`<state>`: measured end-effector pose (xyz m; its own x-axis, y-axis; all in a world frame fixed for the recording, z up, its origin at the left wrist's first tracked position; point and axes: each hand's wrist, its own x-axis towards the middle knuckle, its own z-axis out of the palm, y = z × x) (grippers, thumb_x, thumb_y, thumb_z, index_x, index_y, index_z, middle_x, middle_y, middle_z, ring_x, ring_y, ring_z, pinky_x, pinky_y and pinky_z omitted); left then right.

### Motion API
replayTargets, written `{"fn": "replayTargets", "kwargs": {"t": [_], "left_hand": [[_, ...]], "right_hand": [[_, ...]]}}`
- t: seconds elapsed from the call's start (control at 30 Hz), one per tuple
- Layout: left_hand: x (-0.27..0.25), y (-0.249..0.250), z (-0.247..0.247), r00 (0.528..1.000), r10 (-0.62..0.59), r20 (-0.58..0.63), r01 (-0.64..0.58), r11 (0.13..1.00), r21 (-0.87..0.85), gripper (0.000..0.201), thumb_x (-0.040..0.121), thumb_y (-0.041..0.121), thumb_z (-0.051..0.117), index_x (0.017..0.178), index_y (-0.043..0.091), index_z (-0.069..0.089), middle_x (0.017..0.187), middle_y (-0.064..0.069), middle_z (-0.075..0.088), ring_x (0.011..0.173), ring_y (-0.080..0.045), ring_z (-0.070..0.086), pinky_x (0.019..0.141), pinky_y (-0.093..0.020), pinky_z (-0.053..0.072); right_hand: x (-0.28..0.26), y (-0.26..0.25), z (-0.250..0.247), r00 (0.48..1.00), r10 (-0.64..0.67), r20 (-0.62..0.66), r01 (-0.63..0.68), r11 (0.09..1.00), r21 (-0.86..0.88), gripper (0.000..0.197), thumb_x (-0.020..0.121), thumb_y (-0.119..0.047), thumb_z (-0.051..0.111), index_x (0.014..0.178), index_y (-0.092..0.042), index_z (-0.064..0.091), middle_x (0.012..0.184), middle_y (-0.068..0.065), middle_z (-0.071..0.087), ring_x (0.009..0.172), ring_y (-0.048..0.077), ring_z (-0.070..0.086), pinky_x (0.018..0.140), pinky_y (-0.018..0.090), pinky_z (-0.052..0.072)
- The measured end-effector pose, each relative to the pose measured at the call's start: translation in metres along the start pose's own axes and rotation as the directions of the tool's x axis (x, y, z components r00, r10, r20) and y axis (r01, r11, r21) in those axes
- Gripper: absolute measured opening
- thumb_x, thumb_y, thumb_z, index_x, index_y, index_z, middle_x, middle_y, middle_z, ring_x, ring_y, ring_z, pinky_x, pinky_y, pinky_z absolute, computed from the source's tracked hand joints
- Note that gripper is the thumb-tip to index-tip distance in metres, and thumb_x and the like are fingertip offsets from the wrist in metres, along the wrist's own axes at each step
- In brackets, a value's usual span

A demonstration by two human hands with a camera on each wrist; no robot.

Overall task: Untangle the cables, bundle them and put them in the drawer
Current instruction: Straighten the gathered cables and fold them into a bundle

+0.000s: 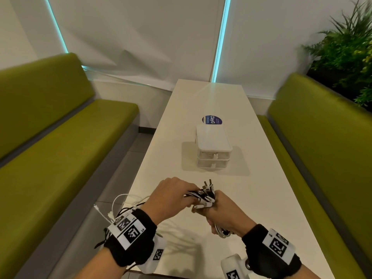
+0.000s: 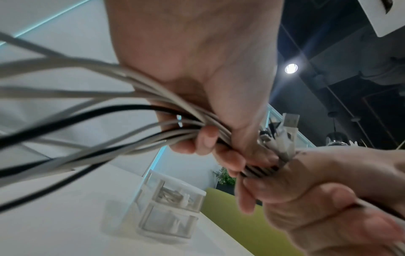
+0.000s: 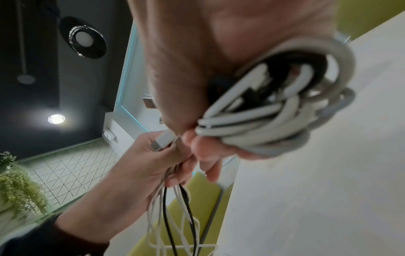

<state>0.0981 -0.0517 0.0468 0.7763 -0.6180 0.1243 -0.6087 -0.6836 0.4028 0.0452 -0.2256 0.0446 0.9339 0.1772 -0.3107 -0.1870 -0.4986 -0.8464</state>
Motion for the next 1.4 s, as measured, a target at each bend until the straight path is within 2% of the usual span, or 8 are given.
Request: {"fn": "replayTargets", "kwargs": {"t": [0.2, 0.33, 0.5, 0.7, 0.9, 1.1, 1.3, 1.4], "left_hand": [[-0.006, 0.004, 0.013, 0.994, 0.058, -0.092, -0.055, 0.998, 0.032, 0.041, 0.080, 0.046, 0.035, 0.089, 0.025, 0.069, 0.078, 0.004, 0.068, 0.068, -0.020, 0.057, 0.062, -0.036, 0.044], [-0.004, 0.006, 0.018, 0.979, 0.137, -0.151, -0.124, 0.988, 0.094, 0.033, 0.081, 0.040, 0.041, 0.080, 0.024, 0.070, 0.069, 0.005, 0.065, 0.058, -0.022, 0.055, 0.050, -0.031, 0.039], [-0.005, 0.002, 0.022, 0.988, 0.133, -0.083, -0.132, 0.991, 0.020, 0.018, 0.082, 0.034, 0.052, 0.072, 0.022, 0.062, 0.063, 0.002, 0.060, 0.056, -0.020, 0.045, 0.051, -0.030, 0.033], [-0.010, -0.003, 0.015, 0.995, 0.071, 0.073, -0.060, 0.988, -0.140, 0.021, 0.085, 0.045, 0.055, 0.103, 0.038, 0.064, 0.079, 0.008, 0.069, 0.068, -0.014, 0.056, 0.064, -0.031, 0.044], [-0.013, -0.002, -0.003, 0.977, 0.133, 0.168, -0.112, 0.986, -0.124, 0.057, 0.064, 0.068, 0.069, 0.111, 0.037, 0.058, 0.091, 0.014, 0.059, 0.075, -0.005, 0.051, 0.067, -0.025, 0.041], [-0.016, 0.019, 0.008, 0.998, 0.056, 0.023, -0.057, 0.997, 0.055, 0.091, 0.055, 0.093, 0.048, 0.128, 0.039, 0.049, 0.092, 0.014, 0.058, 0.079, -0.010, 0.058, 0.071, -0.030, 0.045], [-0.007, 0.019, 0.017, 0.990, 0.028, -0.142, -0.039, 0.996, -0.076, 0.057, 0.070, 0.083, 0.049, 0.082, 0.027, 0.056, 0.069, 0.011, 0.056, 0.063, -0.013, 0.049, 0.061, -0.028, 0.039], [-0.007, 0.015, 0.023, 0.981, 0.010, -0.193, -0.031, 0.994, -0.107, 0.056, 0.074, 0.079, 0.051, 0.076, 0.023, 0.055, 0.066, 0.008, 0.055, 0.061, -0.015, 0.047, 0.059, -0.030, 0.039]], "right_hand": [[-0.002, 0.005, 0.005, 0.997, 0.009, -0.078, -0.009, 1.000, -0.007, 0.024, 0.086, -0.020, 0.069, 0.068, -0.008, 0.059, 0.042, -0.006, 0.045, 0.032, 0.014, 0.039, 0.040, 0.020, 0.033], [-0.001, 0.013, 0.011, 0.990, 0.047, -0.131, -0.046, 0.999, 0.012, 0.029, 0.086, -0.028, 0.069, 0.088, 0.000, 0.061, 0.043, -0.006, 0.042, 0.032, 0.014, 0.037, 0.040, 0.021, 0.030], [-0.002, 0.024, 0.018, 0.982, 0.069, -0.177, -0.079, 0.995, -0.053, 0.019, 0.082, -0.022, 0.062, 0.078, -0.007, 0.051, 0.056, -0.006, 0.043, 0.036, 0.006, 0.033, 0.037, 0.022, 0.031], [-0.008, 0.017, 0.012, 0.998, 0.007, -0.066, -0.008, 1.000, -0.015, 0.016, 0.077, -0.021, 0.061, 0.073, -0.007, 0.054, 0.047, -0.005, 0.040, 0.034, 0.015, 0.036, 0.040, 0.021, 0.030], [-0.009, 0.003, 0.005, 0.997, -0.034, 0.070, 0.037, 0.999, -0.036, 0.017, 0.090, -0.018, 0.059, 0.105, -0.013, 0.065, 0.045, -0.004, 0.052, 0.036, 0.016, 0.055, 0.045, 0.022, 0.040], [-0.008, 0.000, 0.011, 0.998, -0.052, 0.040, 0.052, 0.999, -0.005, 0.024, 0.087, -0.013, 0.057, 0.082, 0.009, 0.051, 0.057, 0.010, 0.044, 0.039, 0.011, 0.042, 0.043, 0.024, 0.034], [-0.012, 0.002, 0.019, 0.999, -0.049, -0.003, 0.050, 0.996, 0.073, 0.004, 0.081, -0.003, 0.061, 0.079, -0.004, 0.057, 0.051, -0.002, 0.050, 0.034, 0.015, 0.042, 0.039, 0.022, 0.034], [-0.010, 0.000, 0.021, 0.998, -0.048, -0.039, 0.050, 0.996, 0.072, 0.018, 0.083, 0.001, 0.057, 0.071, -0.013, 0.054, 0.045, -0.010, 0.047, 0.030, 0.008, 0.038, 0.038, 0.021, 0.033]]}}
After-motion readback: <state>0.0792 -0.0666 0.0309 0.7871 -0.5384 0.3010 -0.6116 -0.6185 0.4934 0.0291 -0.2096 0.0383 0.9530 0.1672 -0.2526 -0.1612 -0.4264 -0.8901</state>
